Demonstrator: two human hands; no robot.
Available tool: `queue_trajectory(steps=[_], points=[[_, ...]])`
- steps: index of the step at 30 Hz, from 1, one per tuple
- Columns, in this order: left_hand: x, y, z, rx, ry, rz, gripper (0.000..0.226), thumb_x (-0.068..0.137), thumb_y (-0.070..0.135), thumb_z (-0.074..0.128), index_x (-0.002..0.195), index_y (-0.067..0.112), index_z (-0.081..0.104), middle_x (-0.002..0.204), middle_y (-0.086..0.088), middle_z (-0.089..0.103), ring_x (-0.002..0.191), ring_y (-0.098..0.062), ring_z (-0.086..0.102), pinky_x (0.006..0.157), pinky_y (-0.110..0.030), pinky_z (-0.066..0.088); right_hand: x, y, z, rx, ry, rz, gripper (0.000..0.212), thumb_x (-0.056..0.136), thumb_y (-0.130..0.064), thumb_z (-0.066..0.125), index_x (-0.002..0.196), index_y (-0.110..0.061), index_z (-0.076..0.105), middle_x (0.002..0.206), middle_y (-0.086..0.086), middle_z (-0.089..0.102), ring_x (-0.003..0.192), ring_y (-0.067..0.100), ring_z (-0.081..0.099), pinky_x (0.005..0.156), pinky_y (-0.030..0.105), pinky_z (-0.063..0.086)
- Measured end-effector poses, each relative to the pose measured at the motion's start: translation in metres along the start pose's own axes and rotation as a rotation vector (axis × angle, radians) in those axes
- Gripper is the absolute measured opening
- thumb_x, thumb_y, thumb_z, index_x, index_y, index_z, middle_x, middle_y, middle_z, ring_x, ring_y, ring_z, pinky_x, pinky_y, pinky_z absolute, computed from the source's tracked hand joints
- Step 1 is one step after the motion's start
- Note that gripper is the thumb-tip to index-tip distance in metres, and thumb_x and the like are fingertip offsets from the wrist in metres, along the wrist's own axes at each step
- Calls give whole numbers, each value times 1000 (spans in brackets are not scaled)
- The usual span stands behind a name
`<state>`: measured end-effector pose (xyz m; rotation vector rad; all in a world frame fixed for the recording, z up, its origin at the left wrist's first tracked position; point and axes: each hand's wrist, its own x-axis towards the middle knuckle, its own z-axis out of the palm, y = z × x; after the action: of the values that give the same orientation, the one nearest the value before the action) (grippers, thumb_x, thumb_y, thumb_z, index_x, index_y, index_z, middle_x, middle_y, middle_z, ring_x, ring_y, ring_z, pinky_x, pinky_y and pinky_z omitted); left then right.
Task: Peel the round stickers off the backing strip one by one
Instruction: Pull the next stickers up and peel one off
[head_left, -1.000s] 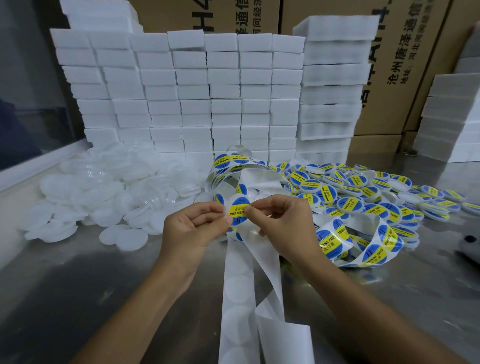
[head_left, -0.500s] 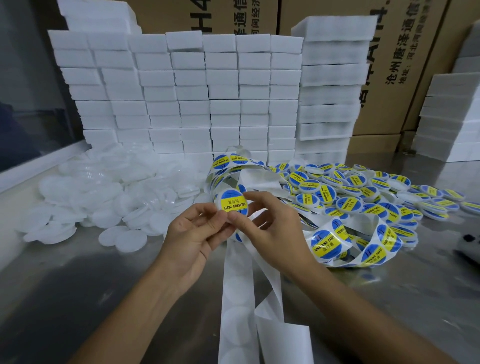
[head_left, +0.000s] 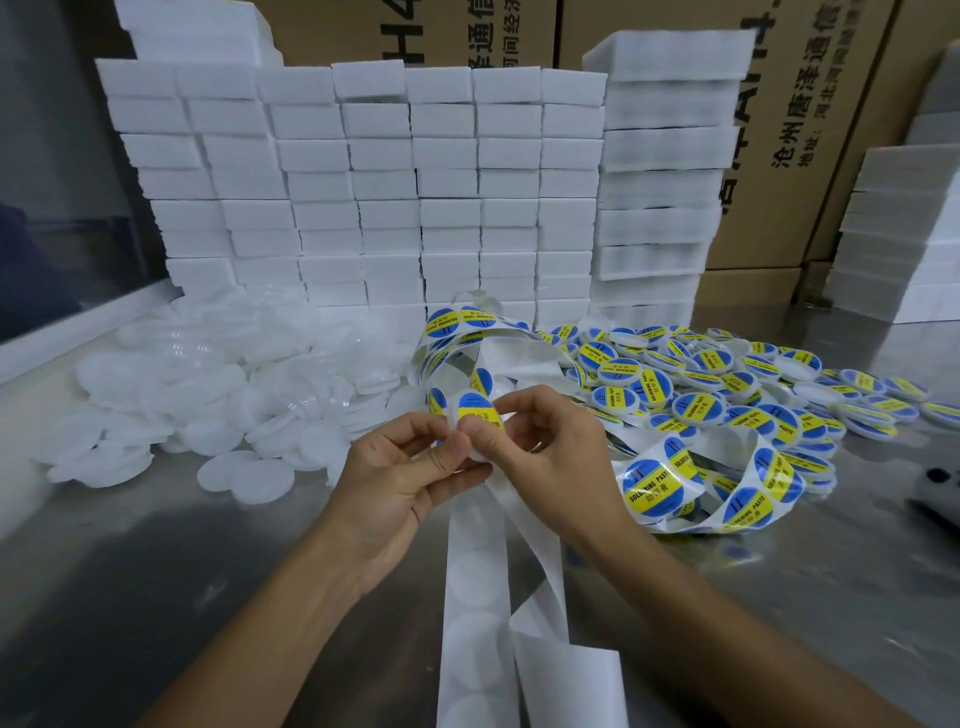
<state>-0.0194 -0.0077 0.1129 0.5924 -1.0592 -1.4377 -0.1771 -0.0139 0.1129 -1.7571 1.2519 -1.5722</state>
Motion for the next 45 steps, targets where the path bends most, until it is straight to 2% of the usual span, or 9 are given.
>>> queue_trajectory(steps=[7,16,22,25,28,32,36,42,45], points=[[-3,0,7,51,-16,-18,6,61,11,75,65,11,71,89,-16,73,80,-26,73,68,-31,59,5,5,-1,22,41,-24,22,93,-27,65,87,-7,70,73,5,72,65,23,66,63,47,54],[-4,0,5,202,-35,31,12,59,17,78,70,13,73,80,-15,72,71,-23,71,67,-28,58,1,4,2,-55,45,62,63,64,-80,64,72,-19,52,57,7,58,50,10,45,52,31,39],[-3,1,4,149,-8,23,16,57,17,79,70,13,71,84,-17,73,71,-24,70,63,-28,58,5,4,-1,75,6,68,42,92,-35,63,81,4,54,72,20,69,64,35,67,58,50,54],[1,2,3,82,56,48,11,64,12,73,74,9,69,84,-17,73,74,-25,71,63,-29,58,5,4,-2,142,-65,57,17,95,-20,63,99,-3,61,70,19,71,58,23,66,63,41,55],[4,3,0,60,121,72,9,72,14,68,79,9,67,86,-18,73,76,-27,72,66,-33,59,3,5,0,128,-179,11,31,88,-16,73,117,-17,62,75,12,72,61,20,66,67,36,56],[3,2,-1,168,199,75,19,74,20,67,87,8,64,82,-15,75,69,-23,72,60,-29,58,-3,6,6,49,-226,-12,32,80,-28,81,106,-14,69,83,4,75,64,24,69,65,44,59],[4,1,-2,240,233,92,8,84,15,64,89,8,65,75,-12,74,59,-23,69,54,-25,54,-1,6,4,175,-293,52,19,92,-23,69,99,-6,71,76,12,74,59,18,68,60,27,55],[2,2,-1,285,212,94,18,73,27,68,86,15,71,77,-12,75,64,-20,70,52,-24,53,0,5,3,199,-219,55,41,94,-46,52,78,-14,73,60,8,70,46,17,63,49,16,46],[1,1,0,282,238,94,18,71,29,69,84,16,73,76,-11,75,62,-19,69,50,-23,52,2,9,1,122,-196,-8,22,91,-35,67,100,-16,73,65,4,71,50,16,66,54,22,52]])
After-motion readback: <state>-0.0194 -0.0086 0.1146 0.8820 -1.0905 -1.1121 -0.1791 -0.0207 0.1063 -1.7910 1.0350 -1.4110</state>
